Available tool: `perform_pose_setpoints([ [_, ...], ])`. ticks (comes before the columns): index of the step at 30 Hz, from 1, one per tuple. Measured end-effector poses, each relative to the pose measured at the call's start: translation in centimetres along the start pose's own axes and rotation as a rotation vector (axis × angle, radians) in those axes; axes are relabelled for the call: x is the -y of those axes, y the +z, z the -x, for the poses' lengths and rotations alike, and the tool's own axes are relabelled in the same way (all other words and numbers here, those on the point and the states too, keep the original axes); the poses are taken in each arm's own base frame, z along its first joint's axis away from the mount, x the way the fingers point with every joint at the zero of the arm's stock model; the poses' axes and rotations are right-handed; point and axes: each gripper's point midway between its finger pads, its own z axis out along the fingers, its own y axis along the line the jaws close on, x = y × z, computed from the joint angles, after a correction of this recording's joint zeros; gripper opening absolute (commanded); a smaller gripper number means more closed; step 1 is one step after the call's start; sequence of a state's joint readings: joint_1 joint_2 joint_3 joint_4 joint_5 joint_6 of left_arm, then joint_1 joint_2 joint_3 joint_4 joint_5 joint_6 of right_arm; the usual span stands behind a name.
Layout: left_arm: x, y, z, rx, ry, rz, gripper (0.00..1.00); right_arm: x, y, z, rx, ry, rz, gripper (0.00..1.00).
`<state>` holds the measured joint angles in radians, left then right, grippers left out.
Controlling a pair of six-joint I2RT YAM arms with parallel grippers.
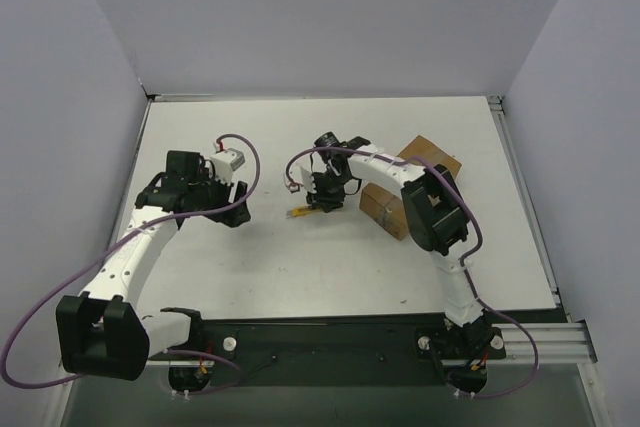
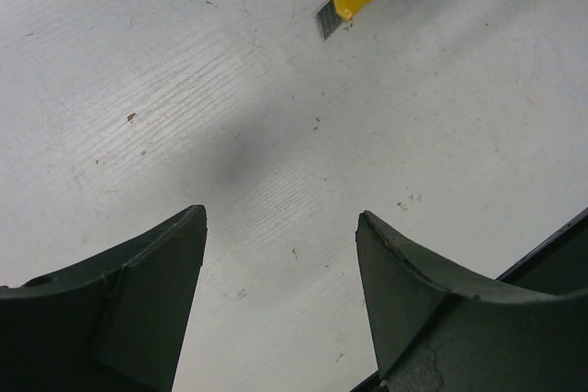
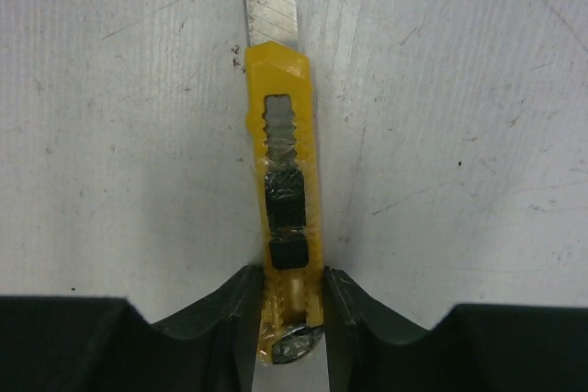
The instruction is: Unpack the express box
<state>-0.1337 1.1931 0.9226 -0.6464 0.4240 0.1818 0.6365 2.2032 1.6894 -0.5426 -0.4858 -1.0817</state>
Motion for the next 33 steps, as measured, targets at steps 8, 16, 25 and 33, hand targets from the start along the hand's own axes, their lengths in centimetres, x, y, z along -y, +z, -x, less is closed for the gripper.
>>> perform_pose_setpoints([
  [8, 0.9, 0.6, 0.0, -0.006, -0.004, -0.07, 0.75, 0.0, 0.0, 0.3, -0.012, 0.001, -0.009, 0.11],
  [16, 2.9, 2.8, 1.7, -0.021, -0.067, -0.265, 0.75, -2.2, -3.5, 0.8, -0.007, -0.014, -0.03, 0.08],
  [25, 7.7, 4.6, 3.9, -0.042, -0.104, -0.516, 0.74, -2.2, -10.1, 7.3, 0.111, -0.177, -0.196, 0.06],
  [33, 9.9, 5.5, 4.4, -0.074, -0.126, -0.607, 0.61, -2.1, -10.1, 8.6, 0.116, -0.232, -0.223, 0.05],
])
